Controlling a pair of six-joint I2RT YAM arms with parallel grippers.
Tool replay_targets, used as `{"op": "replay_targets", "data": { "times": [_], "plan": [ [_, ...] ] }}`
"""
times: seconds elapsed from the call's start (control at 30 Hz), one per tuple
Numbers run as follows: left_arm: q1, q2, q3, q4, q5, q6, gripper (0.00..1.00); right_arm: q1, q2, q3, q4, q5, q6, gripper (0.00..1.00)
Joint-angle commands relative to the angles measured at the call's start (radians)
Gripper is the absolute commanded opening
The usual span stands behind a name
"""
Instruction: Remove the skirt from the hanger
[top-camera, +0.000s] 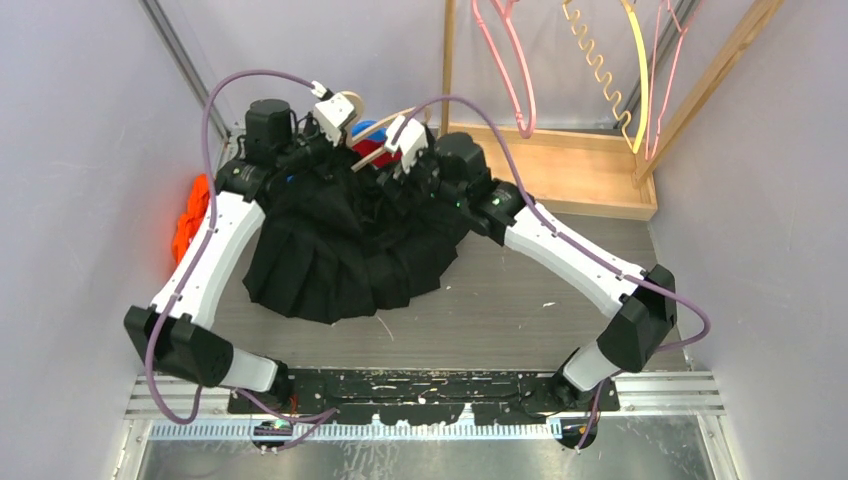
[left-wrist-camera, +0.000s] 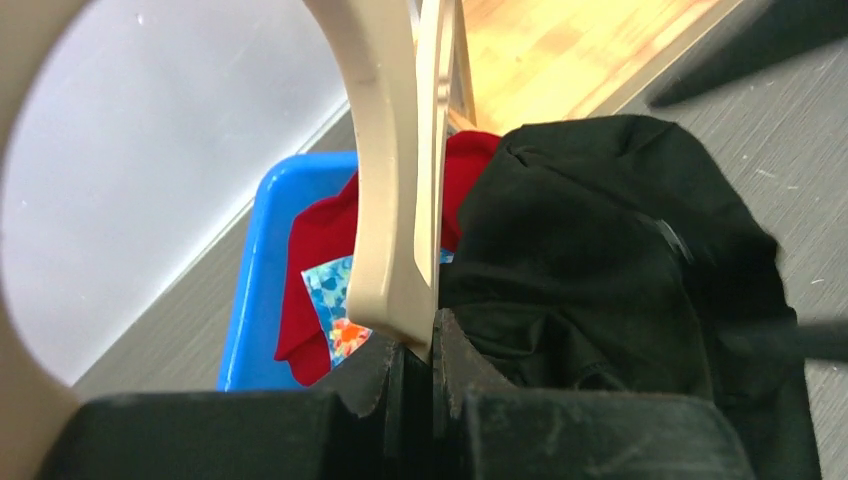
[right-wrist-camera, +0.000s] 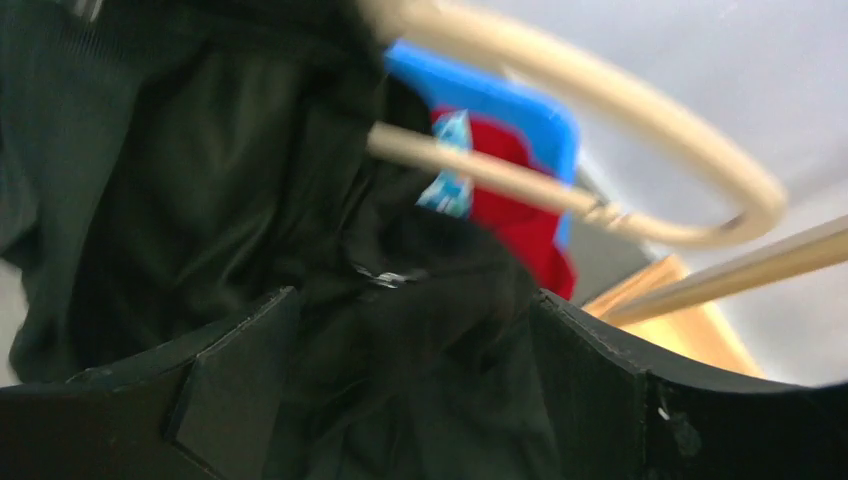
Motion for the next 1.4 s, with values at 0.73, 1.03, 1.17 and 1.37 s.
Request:
{"op": "replay_targets", "data": {
  "times": [0.73, 1.03, 1.17, 1.37],
  "plan": [
    [0.054, -0.070, 0.060, -0.203, 0.423, 0.090, 0.00, 0.015, -0.050, 0.157, -0.206, 0.043, -0.338, 0.92],
    [0.054, -0.158, 0.061, -0.340, 0.651, 0.146, 0.00, 0.019, -0.094, 0.108, -0.260, 0.001, -0.342, 0.92],
    [0.054, -0.171, 0.028, -0.410, 0.681, 0.176, 0.00, 0.024, -0.120, 0.101, -0.279, 0.002, -0.341, 0.92],
    [0.054, -0.124, 0.015, -0.426, 0.724, 0.191, 0.00, 0.045, -0.110, 0.097, -0.276, -0.018, -0.342, 0.91]
  ]
}}
